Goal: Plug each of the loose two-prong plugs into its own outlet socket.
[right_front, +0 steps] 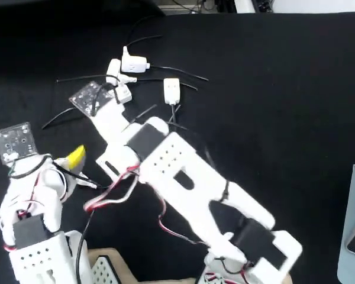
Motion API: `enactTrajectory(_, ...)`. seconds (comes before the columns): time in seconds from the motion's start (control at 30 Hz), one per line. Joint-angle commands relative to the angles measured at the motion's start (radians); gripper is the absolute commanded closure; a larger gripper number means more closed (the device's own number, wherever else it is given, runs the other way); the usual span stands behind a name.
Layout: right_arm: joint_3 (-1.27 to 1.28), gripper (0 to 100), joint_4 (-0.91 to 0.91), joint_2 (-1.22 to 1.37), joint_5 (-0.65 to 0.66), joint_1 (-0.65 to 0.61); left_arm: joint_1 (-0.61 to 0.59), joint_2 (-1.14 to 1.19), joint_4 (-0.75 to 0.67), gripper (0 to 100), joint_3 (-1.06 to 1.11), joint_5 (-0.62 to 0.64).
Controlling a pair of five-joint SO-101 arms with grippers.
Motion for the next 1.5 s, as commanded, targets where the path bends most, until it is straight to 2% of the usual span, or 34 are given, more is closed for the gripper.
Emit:
enactTrajectory(0.0,-0.033,82.1,0.14,-0.214,-0.054,0.158,0.15,0.006,0.051,63,-0.074,-0.08)
enactTrajectory(0.2,0.148,82.1,0.137,-0.375,-0.063,0.333,0.288,0.008,0.166,63,-0.139,-0.163)
enactTrajectory(0.3,0.318,82.1,0.04,-0.456,-0.064,0.431,0.334,0.051,0.195,63,-0.163,-0.193)
enactTrajectory(0.43,0.561,82.1,-0.169,-0.524,-0.058,0.526,0.344,0.238,0.176,63,-0.211,-0.233)
enactTrajectory(0.53,0.648,82.1,-0.253,-0.53,-0.058,0.54,0.344,0.414,0.126,63,-0.255,-0.259)
enactTrajectory(0.73,0.662,82.1,-0.265,-0.53,-0.064,0.54,0.371,0.712,-0.011,64,-0.309,-0.359)
enactTrajectory(0.97,0.667,82.1,-0.265,-0.53,-0.064,0.542,0.384,0.936,-0.201,64,-0.328,-0.367)
enactTrajectory(1.2,0.667,82.1,-0.261,-0.532,-0.066,0.543,0.43,1.131,-0.379,71,-0.332,-0.37)
enactTrajectory(1.37,0.662,82.1,-0.265,-0.533,-0.066,0.623,0.498,1.227,-0.462,78,-0.332,-0.367)
enactTrajectory(1.47,0.661,82.1,-0.265,-0.535,-0.066,0.651,0.498,1.25,-0.483,82,-0.364,-0.367)
